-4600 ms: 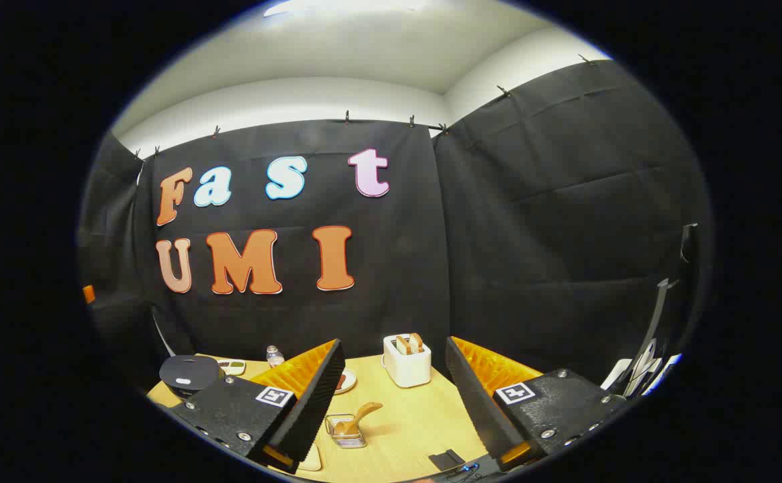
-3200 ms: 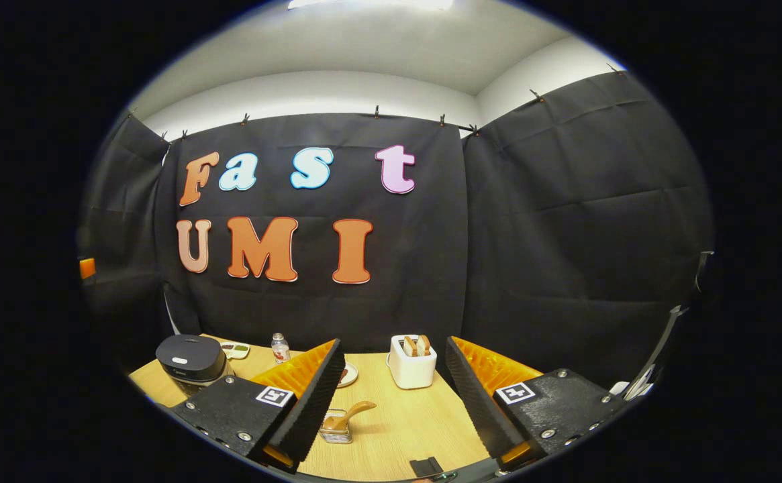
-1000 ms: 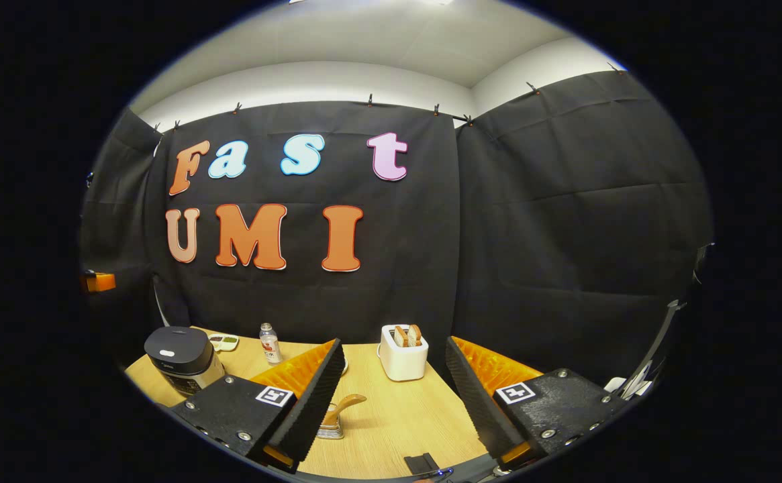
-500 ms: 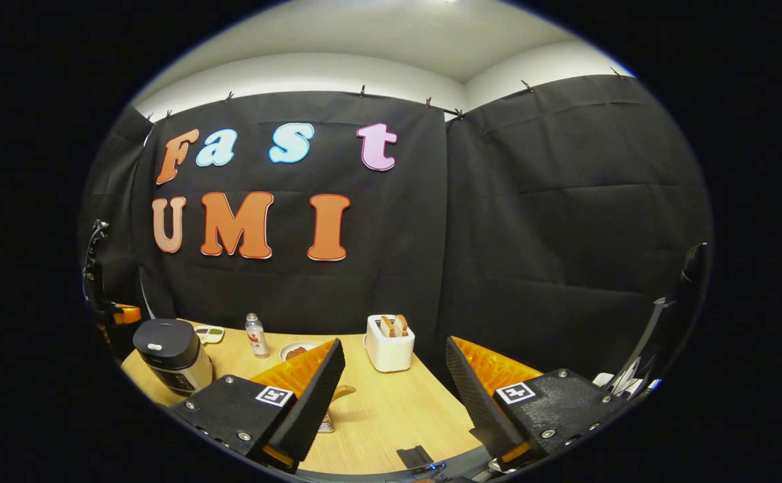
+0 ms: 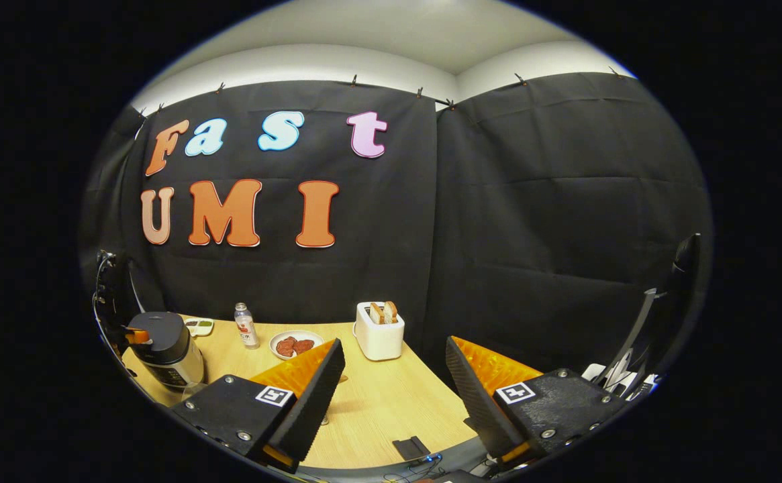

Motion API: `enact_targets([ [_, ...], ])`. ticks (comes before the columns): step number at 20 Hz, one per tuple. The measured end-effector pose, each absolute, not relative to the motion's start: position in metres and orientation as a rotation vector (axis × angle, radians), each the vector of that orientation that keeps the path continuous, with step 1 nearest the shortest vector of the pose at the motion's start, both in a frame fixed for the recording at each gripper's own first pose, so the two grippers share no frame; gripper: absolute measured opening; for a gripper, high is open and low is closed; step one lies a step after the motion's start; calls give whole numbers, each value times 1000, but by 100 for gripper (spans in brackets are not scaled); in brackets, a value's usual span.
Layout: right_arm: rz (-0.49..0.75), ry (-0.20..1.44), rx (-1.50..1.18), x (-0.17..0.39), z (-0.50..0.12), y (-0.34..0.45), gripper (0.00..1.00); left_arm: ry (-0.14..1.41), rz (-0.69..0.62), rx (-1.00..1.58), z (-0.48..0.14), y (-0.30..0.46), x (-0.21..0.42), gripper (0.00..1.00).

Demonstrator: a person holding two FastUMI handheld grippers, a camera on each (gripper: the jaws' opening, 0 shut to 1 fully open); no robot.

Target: Close the left gripper, press the button to open the rice cooker; take a wooden spoon from the chopstick holder with the right hand, scoop a spoonful of rice and pour it into the rice cooker, then put the wooden spoon back into the chopstick holder.

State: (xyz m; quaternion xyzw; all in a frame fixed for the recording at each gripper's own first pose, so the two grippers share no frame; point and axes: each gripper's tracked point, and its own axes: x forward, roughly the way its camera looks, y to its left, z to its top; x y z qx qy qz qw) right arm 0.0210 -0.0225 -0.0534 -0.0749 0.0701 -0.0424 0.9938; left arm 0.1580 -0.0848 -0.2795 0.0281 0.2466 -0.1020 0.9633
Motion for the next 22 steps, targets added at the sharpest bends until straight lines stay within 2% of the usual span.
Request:
enact_targets([
  [3,-88,151,-145,19,-58,-24,94,528,-193,53,-291,-80,155,1],
  [4,-88,153,-142,19,-60,-23,99,509,-194,58,-286,-80,156,2],
  [5,-87,156,-139,19,-60,-22,94,526,-195,76,-290,-79,156,2],
  [8,-84,163,-134,19,-64,-20,94,550,-198,89,-296,-78,148,5],
  [9,-83,164,-131,19,-64,-19,99,575,-200,85,-300,-79,150,5],
  [10,-79,167,-125,17,-65,-18,99,548,-198,81,-296,-80,152,7],
  [11,-73,169,-121,17,-66,-15,99,567,-199,87,-301,-79,150,2],
  [12,-69,167,-119,16,-65,-13,94,556,-198,92,-298,-79,152,5],
  [13,-65,165,-119,15,-65,-12,94,553,-200,105,-295,-79,152,2],
  [14,-61,165,-121,13,-65,-12,94,547,-205,116,-290,-80,154,5],
  [15,-60,162,-122,11,-64,-13,99,550,-208,116,-285,-80,152,5],
  [16,-62,158,-121,10,-62,-14,94,554,-202,101,-279,-80,150,5],
  [21,-62,144,-91,5,-55,-17,94,317,-150,63,-155,-66,161,4],
  [22,-61,139,-90,5,-55,-18,99,288,-145,50,-134,-65,160,4],
])
